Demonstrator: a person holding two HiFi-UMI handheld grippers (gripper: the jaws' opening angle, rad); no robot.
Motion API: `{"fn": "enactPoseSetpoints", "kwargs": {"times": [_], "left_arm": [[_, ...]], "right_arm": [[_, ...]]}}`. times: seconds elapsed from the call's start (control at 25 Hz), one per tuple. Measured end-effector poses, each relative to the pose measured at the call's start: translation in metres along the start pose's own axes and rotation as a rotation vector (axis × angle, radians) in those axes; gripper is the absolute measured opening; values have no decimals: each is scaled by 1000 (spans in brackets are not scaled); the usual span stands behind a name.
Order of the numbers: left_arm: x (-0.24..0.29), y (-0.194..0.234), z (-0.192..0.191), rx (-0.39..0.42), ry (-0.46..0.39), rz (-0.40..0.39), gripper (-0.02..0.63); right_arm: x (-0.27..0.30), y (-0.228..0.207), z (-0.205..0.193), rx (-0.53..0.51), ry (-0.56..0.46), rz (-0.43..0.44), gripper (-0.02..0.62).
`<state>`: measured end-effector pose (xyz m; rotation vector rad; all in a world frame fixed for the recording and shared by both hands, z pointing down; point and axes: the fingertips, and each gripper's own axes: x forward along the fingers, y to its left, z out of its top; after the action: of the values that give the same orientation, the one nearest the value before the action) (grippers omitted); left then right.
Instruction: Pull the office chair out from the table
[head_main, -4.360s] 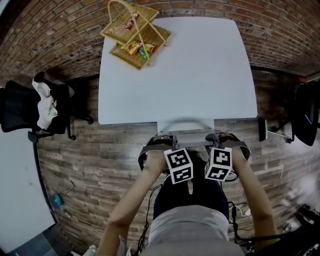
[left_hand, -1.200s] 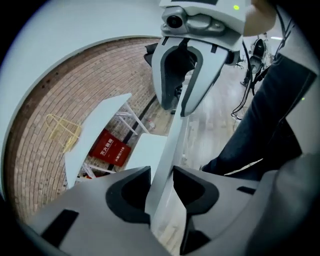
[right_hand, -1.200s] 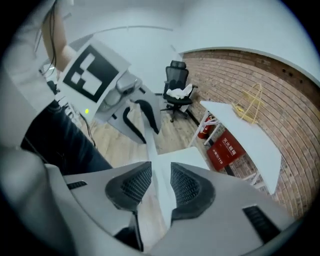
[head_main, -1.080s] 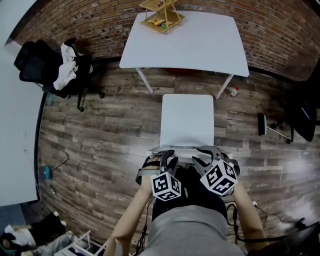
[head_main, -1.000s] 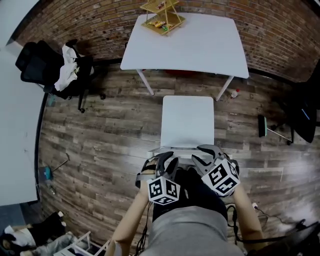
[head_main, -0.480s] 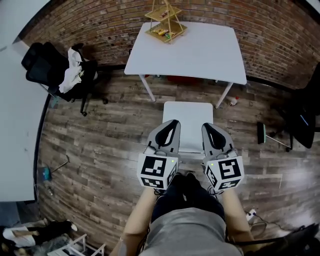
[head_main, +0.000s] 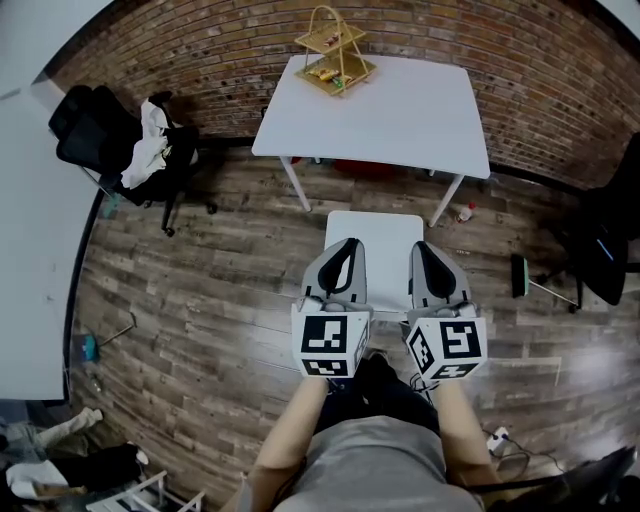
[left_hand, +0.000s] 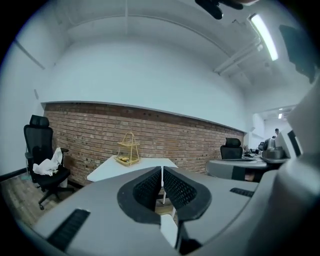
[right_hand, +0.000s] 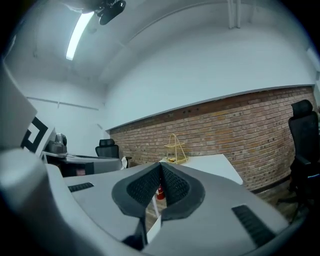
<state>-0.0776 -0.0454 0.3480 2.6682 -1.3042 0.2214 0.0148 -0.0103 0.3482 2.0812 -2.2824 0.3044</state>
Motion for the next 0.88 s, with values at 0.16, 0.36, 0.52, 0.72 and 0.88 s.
{"fn": "enactPoseSetpoints", "kwargs": {"times": [0.16, 0.36, 0.52, 0.72, 0.88], "left_arm": [[-2, -1, 1, 22, 2, 4, 23], [-5, -2, 0, 27, 5, 5, 23], [-5, 1, -2, 26, 12, 6, 23], [-5, 4, -3, 29, 12, 13, 23], [-4, 5, -4, 36, 14, 19, 23]], "right_arm": [[-2, 3, -2, -5, 10, -4, 14], [-3, 7, -1, -23, 5, -11, 14], [-2, 8, -1, -20, 3, -19, 14], [-1, 9, -2, -17, 4, -25, 14], [1, 9, -3, -10, 9, -24, 14]]}}
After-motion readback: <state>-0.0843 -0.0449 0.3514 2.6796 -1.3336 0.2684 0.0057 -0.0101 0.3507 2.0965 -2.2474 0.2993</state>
